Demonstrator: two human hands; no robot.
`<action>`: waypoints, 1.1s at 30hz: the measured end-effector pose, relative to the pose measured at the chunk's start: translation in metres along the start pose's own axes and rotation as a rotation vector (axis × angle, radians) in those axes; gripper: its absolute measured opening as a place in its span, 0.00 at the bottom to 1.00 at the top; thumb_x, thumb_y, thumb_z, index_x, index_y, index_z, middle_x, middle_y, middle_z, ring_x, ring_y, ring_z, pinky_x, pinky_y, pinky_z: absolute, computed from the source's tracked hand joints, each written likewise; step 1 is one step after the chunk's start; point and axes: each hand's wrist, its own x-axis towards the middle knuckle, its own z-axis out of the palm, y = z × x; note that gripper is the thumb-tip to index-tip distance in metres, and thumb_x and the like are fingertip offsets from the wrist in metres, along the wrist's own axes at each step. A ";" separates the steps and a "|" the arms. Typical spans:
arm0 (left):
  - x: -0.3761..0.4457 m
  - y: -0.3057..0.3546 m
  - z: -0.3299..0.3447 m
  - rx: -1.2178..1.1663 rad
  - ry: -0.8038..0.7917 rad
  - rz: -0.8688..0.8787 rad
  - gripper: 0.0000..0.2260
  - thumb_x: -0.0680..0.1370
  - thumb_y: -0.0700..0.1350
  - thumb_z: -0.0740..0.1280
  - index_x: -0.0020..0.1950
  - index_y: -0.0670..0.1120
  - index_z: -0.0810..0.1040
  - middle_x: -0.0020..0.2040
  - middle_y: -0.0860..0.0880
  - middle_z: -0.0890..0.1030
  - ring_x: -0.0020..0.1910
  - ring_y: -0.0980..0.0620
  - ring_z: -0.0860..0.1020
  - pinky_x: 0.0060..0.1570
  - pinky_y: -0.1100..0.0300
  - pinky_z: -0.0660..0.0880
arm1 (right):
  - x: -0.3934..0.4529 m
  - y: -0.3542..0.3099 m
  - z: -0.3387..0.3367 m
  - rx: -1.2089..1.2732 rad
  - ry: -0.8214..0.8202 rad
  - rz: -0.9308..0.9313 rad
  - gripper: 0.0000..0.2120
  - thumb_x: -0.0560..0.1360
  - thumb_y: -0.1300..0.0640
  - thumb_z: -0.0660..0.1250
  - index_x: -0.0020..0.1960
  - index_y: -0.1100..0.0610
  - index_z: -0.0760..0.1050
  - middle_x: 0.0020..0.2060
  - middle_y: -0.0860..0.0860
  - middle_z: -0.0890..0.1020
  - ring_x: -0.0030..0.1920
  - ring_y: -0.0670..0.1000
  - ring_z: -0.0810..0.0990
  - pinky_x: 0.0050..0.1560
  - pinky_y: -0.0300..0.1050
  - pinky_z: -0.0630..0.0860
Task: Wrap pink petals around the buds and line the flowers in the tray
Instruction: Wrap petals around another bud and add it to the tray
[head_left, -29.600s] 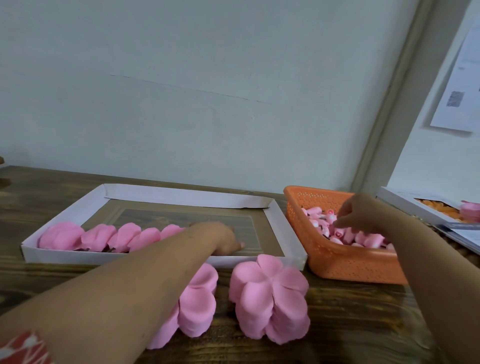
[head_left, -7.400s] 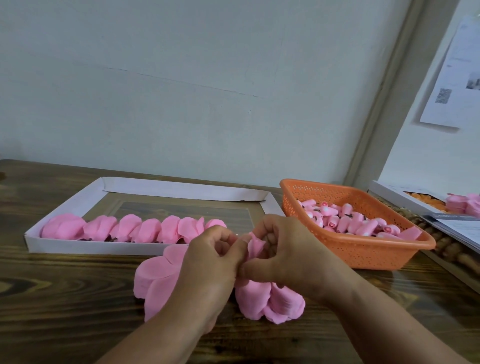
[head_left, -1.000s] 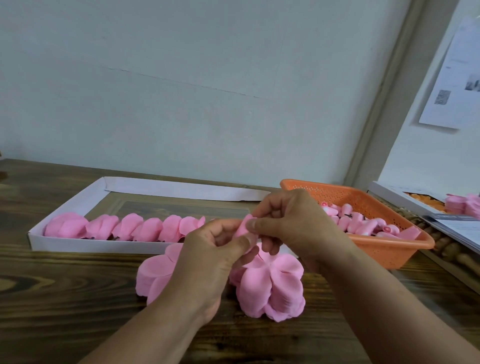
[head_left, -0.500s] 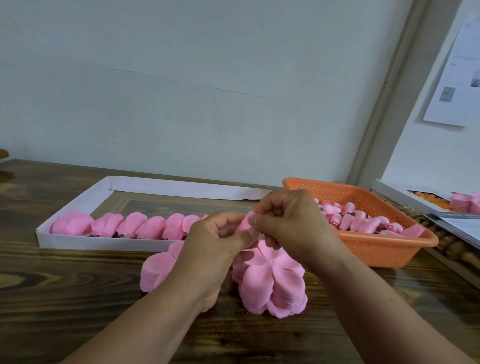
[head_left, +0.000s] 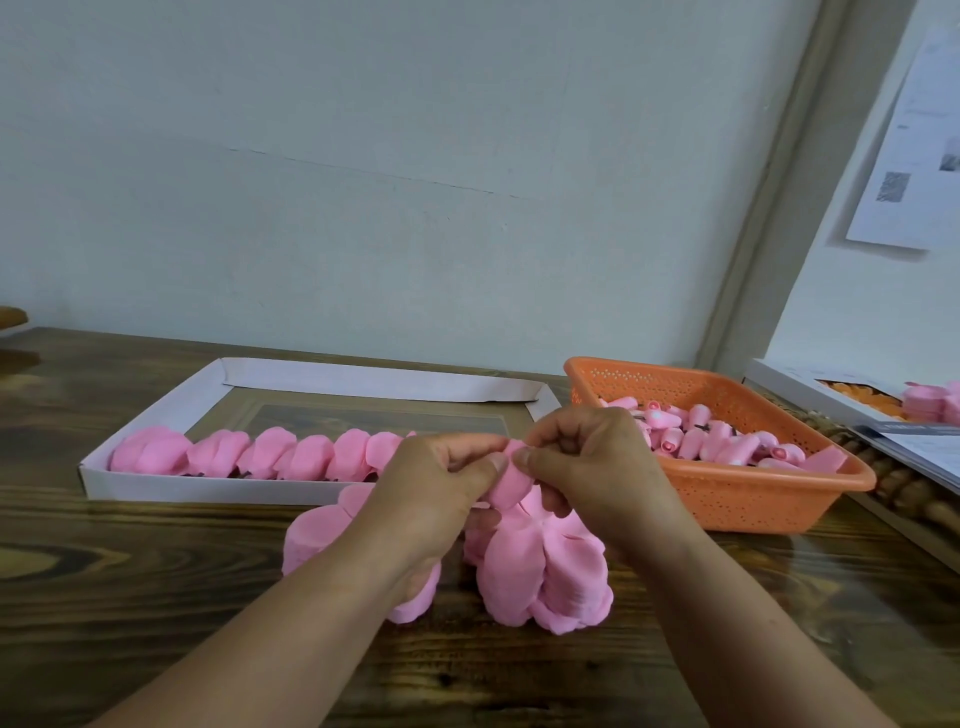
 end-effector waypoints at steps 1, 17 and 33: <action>0.000 0.000 0.000 0.004 0.004 0.001 0.09 0.78 0.38 0.65 0.56 0.45 0.82 0.45 0.46 0.86 0.44 0.51 0.82 0.41 0.58 0.81 | 0.000 0.000 0.000 0.007 -0.005 0.000 0.09 0.71 0.71 0.68 0.34 0.63 0.75 0.17 0.48 0.73 0.17 0.44 0.68 0.21 0.34 0.66; -0.004 0.003 -0.004 0.055 0.029 0.050 0.07 0.78 0.39 0.66 0.45 0.44 0.84 0.36 0.50 0.84 0.38 0.53 0.82 0.41 0.56 0.82 | 0.001 -0.002 -0.002 -0.019 -0.146 -0.015 0.09 0.72 0.69 0.68 0.37 0.58 0.74 0.20 0.47 0.75 0.20 0.45 0.71 0.23 0.35 0.68; -0.002 0.008 -0.002 0.090 0.040 0.005 0.05 0.78 0.39 0.66 0.47 0.42 0.82 0.39 0.46 0.84 0.38 0.52 0.81 0.38 0.60 0.81 | 0.002 -0.002 0.003 -0.046 -0.082 -0.054 0.12 0.71 0.70 0.68 0.35 0.56 0.76 0.20 0.46 0.75 0.20 0.42 0.71 0.22 0.34 0.68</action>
